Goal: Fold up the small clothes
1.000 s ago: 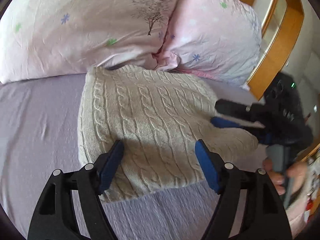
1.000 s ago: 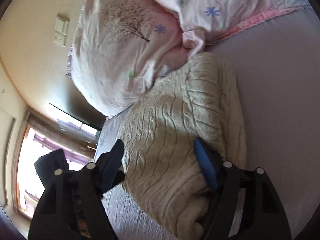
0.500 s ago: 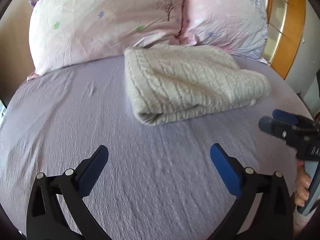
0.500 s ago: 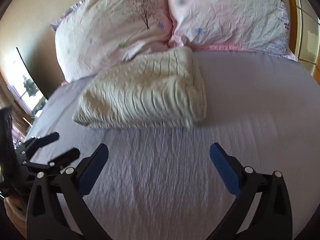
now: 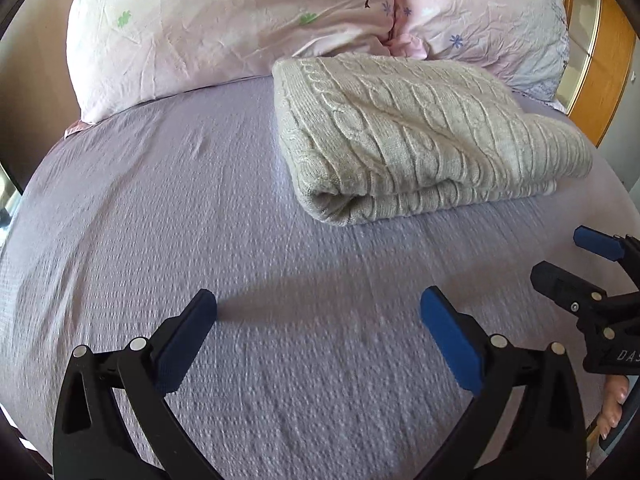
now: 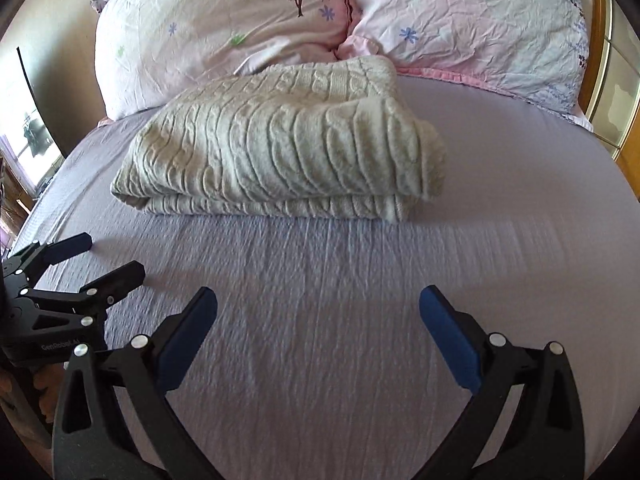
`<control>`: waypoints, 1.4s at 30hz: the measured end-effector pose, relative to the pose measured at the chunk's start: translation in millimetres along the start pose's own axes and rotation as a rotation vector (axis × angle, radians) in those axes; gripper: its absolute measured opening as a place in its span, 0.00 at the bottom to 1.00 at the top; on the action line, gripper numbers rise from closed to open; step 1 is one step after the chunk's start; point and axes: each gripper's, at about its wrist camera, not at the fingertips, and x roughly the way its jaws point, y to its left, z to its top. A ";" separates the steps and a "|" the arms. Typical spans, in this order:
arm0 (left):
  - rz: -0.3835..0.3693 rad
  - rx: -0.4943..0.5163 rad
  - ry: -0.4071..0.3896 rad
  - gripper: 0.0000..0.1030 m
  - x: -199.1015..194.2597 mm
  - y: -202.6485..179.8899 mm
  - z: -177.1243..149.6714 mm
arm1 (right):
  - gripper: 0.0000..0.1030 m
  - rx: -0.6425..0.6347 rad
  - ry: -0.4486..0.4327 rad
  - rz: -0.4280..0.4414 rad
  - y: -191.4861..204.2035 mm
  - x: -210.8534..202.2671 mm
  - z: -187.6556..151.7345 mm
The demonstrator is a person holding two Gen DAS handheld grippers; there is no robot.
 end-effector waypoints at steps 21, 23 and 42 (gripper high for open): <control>0.000 -0.001 0.000 0.99 -0.9 0.1 -1.7 | 0.98 -0.047 0.001 -0.078 9.6 4.5 -7.8; 0.000 -0.001 0.000 0.99 -0.9 0.0 -1.6 | 0.98 -0.047 0.001 -0.079 9.8 4.5 -7.5; 0.000 -0.001 0.000 0.99 -0.5 0.0 -1.6 | 0.98 -0.044 0.000 -0.081 10.3 4.7 -7.9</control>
